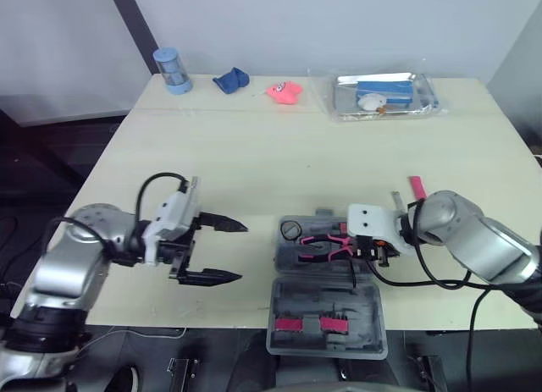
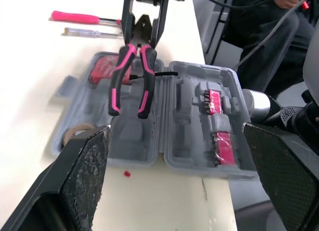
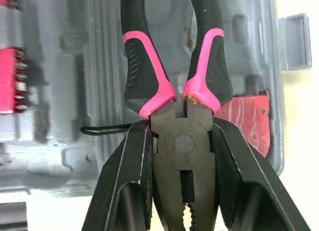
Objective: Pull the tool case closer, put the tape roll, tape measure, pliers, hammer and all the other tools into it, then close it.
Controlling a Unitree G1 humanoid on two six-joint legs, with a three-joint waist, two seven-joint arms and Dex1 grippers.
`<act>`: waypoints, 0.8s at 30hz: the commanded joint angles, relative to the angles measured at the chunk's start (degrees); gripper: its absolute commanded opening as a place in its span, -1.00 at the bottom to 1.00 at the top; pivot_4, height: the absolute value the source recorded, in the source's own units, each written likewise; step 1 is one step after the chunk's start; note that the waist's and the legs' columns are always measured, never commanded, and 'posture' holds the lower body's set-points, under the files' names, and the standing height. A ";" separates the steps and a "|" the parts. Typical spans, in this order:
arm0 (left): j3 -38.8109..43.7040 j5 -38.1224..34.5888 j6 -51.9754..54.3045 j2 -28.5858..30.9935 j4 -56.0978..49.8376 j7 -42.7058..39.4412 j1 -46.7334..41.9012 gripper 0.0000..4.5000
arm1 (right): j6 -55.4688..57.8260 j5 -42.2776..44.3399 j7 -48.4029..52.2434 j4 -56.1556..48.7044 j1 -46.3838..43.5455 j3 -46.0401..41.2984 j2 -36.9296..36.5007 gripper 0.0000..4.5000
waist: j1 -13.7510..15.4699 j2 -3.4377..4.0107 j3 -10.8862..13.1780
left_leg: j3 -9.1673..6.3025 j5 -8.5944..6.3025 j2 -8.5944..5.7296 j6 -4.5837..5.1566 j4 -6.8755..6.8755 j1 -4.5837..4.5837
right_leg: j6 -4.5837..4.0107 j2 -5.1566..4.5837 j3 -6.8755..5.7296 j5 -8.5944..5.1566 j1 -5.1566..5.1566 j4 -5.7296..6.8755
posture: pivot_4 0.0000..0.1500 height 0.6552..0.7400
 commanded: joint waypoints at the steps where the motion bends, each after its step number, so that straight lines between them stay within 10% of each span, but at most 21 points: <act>1: 3.12 -1.96 -0.64 1.58 -2.13 -1.13 1.56 0.98 | 0.59 -1.73 0.49 -0.75 -2.39 1.23 0.96 -0.54 | 0.02 0.00 0.00 | 0.00 0.00 0.00 0.00 0.00 0.00 | 0.00 0.00 0.00 0.00 0.00 0.00 | 1.00 1.00; 24: 5.21 -4.32 -5.89 3.67 3.45 -4.77 3.71 0.98 | 3.08 -8.16 -2.54 5.46 -7.50 10.00 12.28 -0.54 | -0.22 0.01 0.01 | 0.02 0.00 0.00 0.00 0.00 0.02 | -0.01 0.01 0.01 -0.01 -0.07 0.20 | 1.00 1.00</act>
